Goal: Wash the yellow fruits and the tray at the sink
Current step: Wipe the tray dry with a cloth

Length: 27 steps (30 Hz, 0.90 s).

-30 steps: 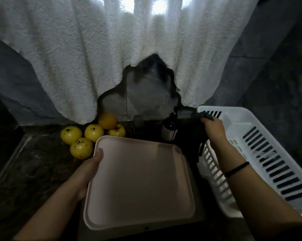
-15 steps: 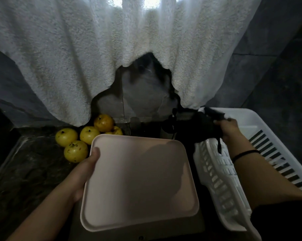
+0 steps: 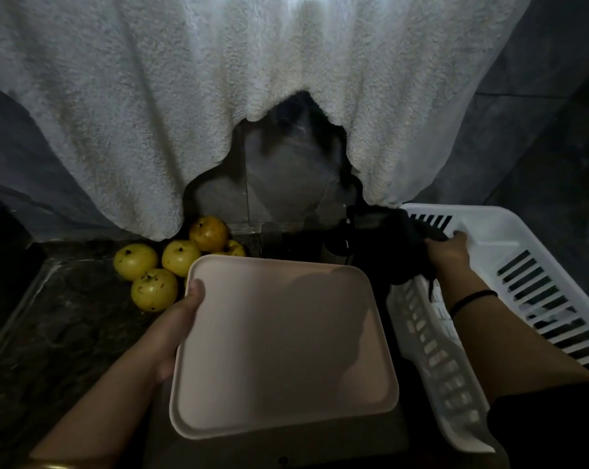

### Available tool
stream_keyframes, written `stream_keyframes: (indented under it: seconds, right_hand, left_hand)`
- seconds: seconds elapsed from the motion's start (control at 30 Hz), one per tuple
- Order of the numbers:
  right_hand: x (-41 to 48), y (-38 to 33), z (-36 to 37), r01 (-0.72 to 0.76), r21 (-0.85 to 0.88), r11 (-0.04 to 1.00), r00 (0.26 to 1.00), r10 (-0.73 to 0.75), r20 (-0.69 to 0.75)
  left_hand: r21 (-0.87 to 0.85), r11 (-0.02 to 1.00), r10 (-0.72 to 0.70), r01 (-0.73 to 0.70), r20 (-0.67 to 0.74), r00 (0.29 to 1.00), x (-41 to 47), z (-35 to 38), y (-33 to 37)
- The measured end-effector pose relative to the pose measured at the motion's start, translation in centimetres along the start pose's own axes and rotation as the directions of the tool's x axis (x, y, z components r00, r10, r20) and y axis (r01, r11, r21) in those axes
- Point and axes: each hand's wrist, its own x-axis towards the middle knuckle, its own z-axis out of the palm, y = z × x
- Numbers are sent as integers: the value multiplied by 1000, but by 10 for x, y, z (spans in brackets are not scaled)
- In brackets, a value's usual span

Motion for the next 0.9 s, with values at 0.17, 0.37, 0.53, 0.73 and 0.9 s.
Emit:
stream_keyframes:
  seconds: [0.17, 0.37, 0.53, 0.73, 0.9]
  right_hand:
    - [-16, -5, 4, -24, -303, 953, 986, 72, 148]
    - [-69, -4, 7, 575, -376, 727, 751, -651, -109]
    - [-127, -6, 18, 361, -278, 890, 783, -128, 609]
    - [-177, 15, 31, 208, -210, 955, 638, 30, 769]
    - [-212, 21, 60, 236, -229, 945, 619, 36, 784]
  left_hand:
    - [-9, 1000, 0, 0, -22, 1000, -8, -3, 2]
    - [-30, 999, -16, 15, -39, 999, -23, -10, 1]
    - [-58, 998, -4, 0, -68, 998, -36, -25, -5]
    - [-111, 992, -73, 59, -131, 989, -52, -67, -20]
    - [-112, 990, -101, 80, -194, 976, -67, -109, -40]
